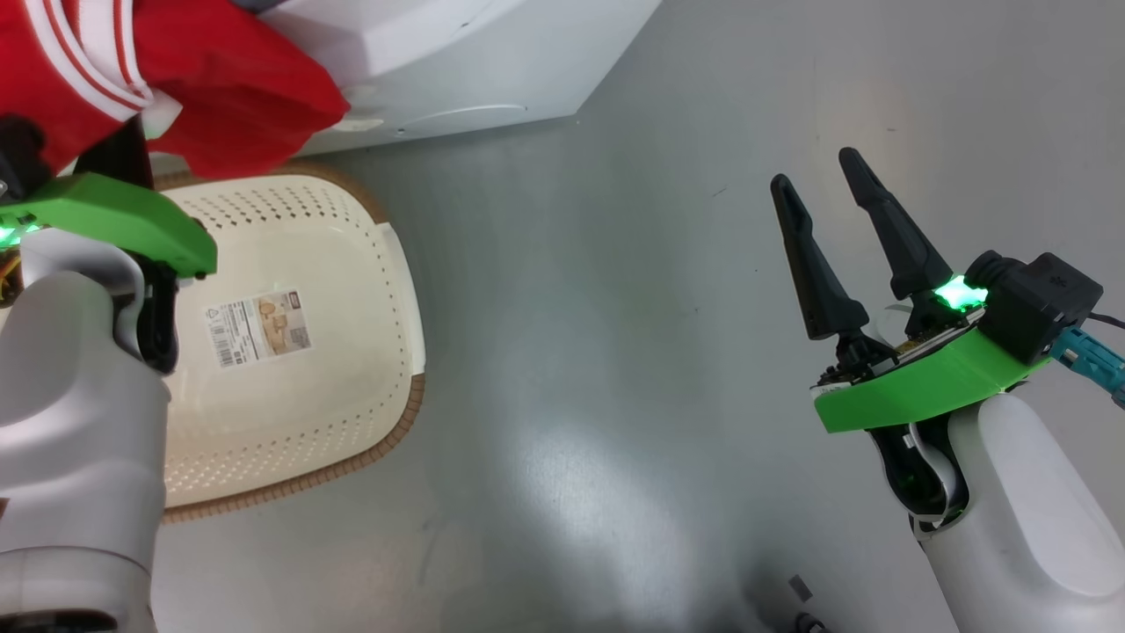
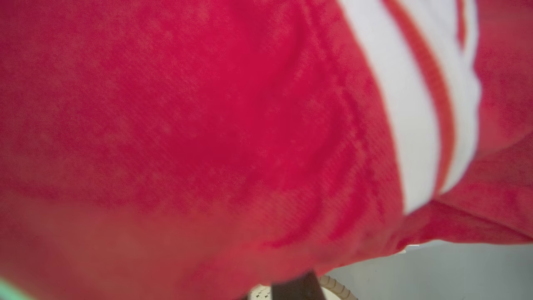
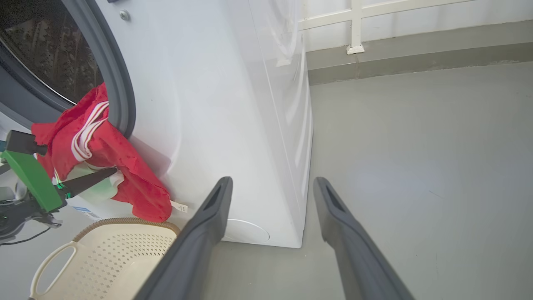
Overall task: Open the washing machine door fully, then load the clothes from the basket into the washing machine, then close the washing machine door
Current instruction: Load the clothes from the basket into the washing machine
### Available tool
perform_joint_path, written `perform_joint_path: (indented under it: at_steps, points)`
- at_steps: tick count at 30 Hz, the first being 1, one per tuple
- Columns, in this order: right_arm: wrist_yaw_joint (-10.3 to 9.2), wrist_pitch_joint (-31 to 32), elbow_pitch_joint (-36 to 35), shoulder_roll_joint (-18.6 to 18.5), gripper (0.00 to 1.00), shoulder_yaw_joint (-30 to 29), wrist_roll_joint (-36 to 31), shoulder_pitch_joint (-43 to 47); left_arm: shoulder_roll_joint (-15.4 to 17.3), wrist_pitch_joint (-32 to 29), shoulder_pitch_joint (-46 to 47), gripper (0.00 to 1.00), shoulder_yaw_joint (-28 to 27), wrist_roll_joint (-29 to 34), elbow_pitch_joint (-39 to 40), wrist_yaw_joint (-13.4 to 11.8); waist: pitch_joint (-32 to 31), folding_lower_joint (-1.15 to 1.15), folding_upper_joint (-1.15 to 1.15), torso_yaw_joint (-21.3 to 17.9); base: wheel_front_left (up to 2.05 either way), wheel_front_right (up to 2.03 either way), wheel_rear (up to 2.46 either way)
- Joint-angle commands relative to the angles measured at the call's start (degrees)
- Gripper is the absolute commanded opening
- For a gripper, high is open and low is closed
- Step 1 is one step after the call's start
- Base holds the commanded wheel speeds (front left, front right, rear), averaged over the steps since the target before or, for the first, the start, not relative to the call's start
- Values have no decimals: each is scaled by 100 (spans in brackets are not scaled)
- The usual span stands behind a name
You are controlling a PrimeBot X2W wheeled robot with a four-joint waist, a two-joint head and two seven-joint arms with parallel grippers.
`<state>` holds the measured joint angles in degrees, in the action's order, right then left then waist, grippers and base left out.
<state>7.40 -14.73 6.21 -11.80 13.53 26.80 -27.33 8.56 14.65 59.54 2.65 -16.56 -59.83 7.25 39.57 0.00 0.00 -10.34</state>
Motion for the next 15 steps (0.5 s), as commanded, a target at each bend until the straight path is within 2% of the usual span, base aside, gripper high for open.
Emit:
perform_joint_path:
  at_steps: [1, 9, 15]
  points:
    - [9, -27, -131, 15, 100, 60, -34, 89, 239, 35, -22, 0, -104, 69, 193, -25, -14, 0, 0, 14, 0, 0, 0]
    - [9, -27, -113, 29, 100, 52, -23, 103, 267, 35, -431, 0, -140, 124, 650, 2, -106, 0, 0, 68, 0, 0, 0]
    - [9, -27, -105, 28, 100, 27, -19, 149, 239, 35, -923, 0, -189, 159, 1347, 15, -191, 0, 0, 132, 0, 0, 0]
